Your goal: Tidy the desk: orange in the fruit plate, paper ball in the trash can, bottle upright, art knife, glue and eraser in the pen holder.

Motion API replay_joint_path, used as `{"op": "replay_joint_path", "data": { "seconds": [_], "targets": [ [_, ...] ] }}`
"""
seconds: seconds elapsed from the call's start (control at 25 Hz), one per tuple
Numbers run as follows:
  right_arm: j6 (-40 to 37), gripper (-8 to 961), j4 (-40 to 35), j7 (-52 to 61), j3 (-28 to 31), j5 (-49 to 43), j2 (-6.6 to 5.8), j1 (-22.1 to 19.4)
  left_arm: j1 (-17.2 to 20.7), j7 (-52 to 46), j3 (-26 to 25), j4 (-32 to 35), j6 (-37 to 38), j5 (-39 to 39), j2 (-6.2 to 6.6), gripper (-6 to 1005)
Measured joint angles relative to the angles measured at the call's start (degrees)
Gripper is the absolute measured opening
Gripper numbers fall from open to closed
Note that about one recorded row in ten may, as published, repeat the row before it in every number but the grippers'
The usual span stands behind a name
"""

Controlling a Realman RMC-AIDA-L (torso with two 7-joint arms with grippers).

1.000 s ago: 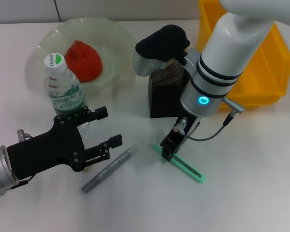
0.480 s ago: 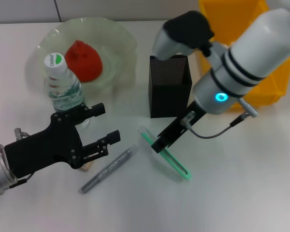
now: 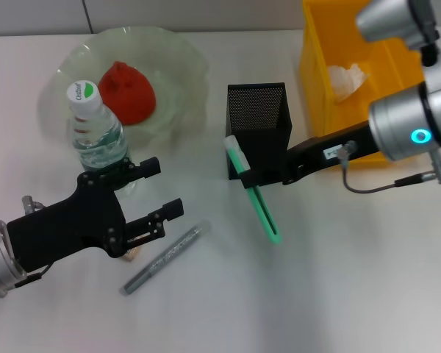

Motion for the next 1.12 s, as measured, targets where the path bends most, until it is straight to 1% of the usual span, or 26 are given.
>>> {"op": "replay_joint_path", "data": {
  "seconds": [0.12,0.2,0.24,0.32,0.44,0.48,0.52,0.6,0.64,0.76,0.88,1.12],
  "targets": [
    [-1.94,175,-0.04,-4.65,2.44,4.01,0.04,-1.83,-0.26,0.06,0.00,-0.51,0.04,0.00,0.00,667],
    [-3.04,175,-0.30,-9.86,3.95,9.98,0.00,-3.79,-0.29,0.09,0.00,-0.55,0.04,0.01,-0.01,666],
    [-3.04,175,-0.30,-9.86,3.95,9.98,0.00,-3.79,-0.30,0.11,0.00,-0.56,0.05,0.01,0.00,666],
    [-3.86,175,-0.59,-14.00,5.54,14.42,0.01,-5.11,-0.30,0.15,0.00,-0.58,0.06,0.01,0.00,666],
    [-4.88,175,-0.31,-21.93,7.97,22.38,0.04,-7.12,-0.22,0.15,0.00,-0.59,0.06,0.01,0.00,665],
    [-5.15,175,0.32,-27.47,9.16,26.60,0.05,-8.21,-0.15,0.15,0.00,-0.60,0.06,0.01,0.00,665],
    [-5.15,175,0.32,-27.47,9.16,26.60,0.05,-8.21,-0.04,0.15,0.00,-0.60,0.08,0.01,0.00,665],
    [-4.95,175,2.45,-34.88,11.40,31.00,0.12,-9.08,-0.01,0.15,0.00,-0.60,0.11,0.01,0.00,665],
    [-4.95,174,2.45,-34.88,11.40,31.00,0.12,-9.08,0.00,0.15,0.01,-0.60,0.12,0.01,0.00,665],
    [-5.12,174,7.42,-42.10,13.69,36.28,0.12,-9.12,0.01,0.15,0.01,-0.60,0.14,0.01,0.00,664],
    [-4.97,174,11.82,-48.74,15.64,39.42,0.04,-8.77,0.00,0.16,0.00,-0.60,0.15,0.01,0.00,664],
    [-2.90,174,18.75,-58.37,17.13,39.88,0.01,-7.53,-0.17,0.17,0.00,-0.60,0.15,0.01,0.00,663]
  ]
}}
